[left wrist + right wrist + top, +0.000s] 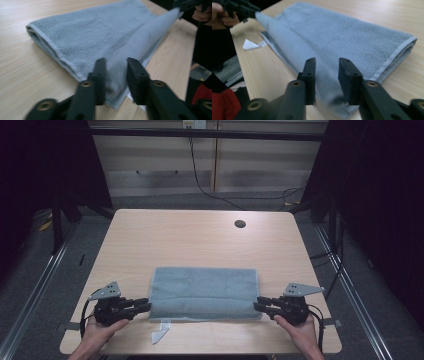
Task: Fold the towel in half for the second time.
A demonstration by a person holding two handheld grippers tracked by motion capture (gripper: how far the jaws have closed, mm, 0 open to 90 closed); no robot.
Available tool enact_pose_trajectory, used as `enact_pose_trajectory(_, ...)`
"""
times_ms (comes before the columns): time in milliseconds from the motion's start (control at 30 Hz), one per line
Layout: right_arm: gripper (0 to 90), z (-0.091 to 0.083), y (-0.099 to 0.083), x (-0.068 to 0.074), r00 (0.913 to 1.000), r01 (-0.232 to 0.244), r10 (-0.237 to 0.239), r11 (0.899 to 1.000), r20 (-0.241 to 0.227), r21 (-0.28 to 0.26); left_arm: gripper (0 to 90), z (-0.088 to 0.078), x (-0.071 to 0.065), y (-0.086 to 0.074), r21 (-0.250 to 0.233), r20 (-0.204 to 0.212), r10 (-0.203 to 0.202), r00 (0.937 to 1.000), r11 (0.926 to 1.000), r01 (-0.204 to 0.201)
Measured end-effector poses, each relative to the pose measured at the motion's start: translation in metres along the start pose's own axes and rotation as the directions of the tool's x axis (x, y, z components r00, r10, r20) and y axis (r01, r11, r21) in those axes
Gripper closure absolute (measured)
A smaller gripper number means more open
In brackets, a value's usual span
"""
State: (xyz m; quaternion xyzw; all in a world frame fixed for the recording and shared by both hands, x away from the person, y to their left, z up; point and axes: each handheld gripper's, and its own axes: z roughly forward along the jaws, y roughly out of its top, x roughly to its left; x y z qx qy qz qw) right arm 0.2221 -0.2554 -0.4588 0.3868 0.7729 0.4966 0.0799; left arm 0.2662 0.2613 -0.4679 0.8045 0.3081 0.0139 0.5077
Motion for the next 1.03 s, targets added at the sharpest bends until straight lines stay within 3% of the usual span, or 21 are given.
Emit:
enact_pose_trajectory(100,59.5,-0.003,0.008,0.002,0.9998,0.005,-0.005,1.000,0.020,-0.024,57.7,-0.004,0.000,0.009,-0.037,-0.005,-0.007,1.0000,0.9993,0.007)
enact_pose_trajectory(233,54.9,-0.003,0.021,0.002,0.9988,0.014,-0.012,0.999,0.047,-0.048,46.5,-0.007,0.009,0.019,-0.050,-0.073,-0.029,0.9969,0.9984,0.025)
enact_pose_trajectory(300,53.1,0.000,0.025,0.000,0.9962,0.016,-0.010,0.998,0.087,-0.063,43.1,-0.007,0.018,0.021,-0.053,-0.129,-0.042,0.9907,0.9980,0.036)
enact_pose_trajectory(400,50.6,0.003,0.024,-0.008,0.9937,-0.017,0.029,0.994,0.109,-0.107,38.0,-0.009,0.031,0.016,-0.046,-0.187,-0.075,0.9795,0.9966,0.068)
enact_pose_trajectory(533,48.3,0.004,0.013,-0.019,0.9848,-0.047,0.065,0.993,0.161,-0.111,34.4,-0.013,0.040,0.002,-0.018,-0.255,-0.078,0.9639,0.9970,0.076)
enact_pose_trajectory(667,45.8,0.000,-0.001,-0.027,0.9693,-0.069,0.092,0.992,0.228,-0.105,32.9,-0.012,0.046,-0.011,0.011,-0.280,-0.090,0.9556,0.9952,0.097)
enact_pose_trajectory(733,45.0,0.000,-0.009,-0.030,0.9640,-0.081,0.101,0.993,0.246,-0.088,31.9,-0.012,0.046,-0.015,0.054,-0.285,-0.079,0.9553,0.9937,0.098)
enact_pose_trajectory(800,42.8,0.000,-0.014,-0.032,0.9572,-0.085,0.100,0.994,0.272,-0.064,29.5,-0.012,0.042,-0.019,0.056,-0.302,-0.076,0.9503,0.9937,0.097)
enact_pose_trajectory(833,42.3,0.000,-0.017,-0.033,0.9518,-0.090,0.103,0.994,0.289,-0.057,29.3,-0.013,0.042,-0.021,0.069,-0.302,-0.072,0.9506,0.9928,0.097)
enact_pose_trajectory(867,40.1,-0.001,-0.018,-0.034,0.9523,-0.097,0.108,0.994,0.285,-0.053,28.3,-0.013,0.041,-0.023,0.061,-0.299,-0.088,0.9501,0.9920,0.111)
enact_pose_trajectory(933,39.1,0.000,-0.019,-0.035,0.9403,-0.103,0.117,0.993,0.320,-0.063,27.1,-0.011,0.039,-0.023,0.074,-0.307,-0.073,0.9488,0.9922,0.100)
enact_pose_trajectory(1033,37.6,0.002,-0.021,-0.037,0.9370,-0.112,0.119,0.993,0.328,-0.039,22.8,-0.008,0.039,-0.023,0.088,-0.302,-0.052,0.9520,0.9927,0.082)
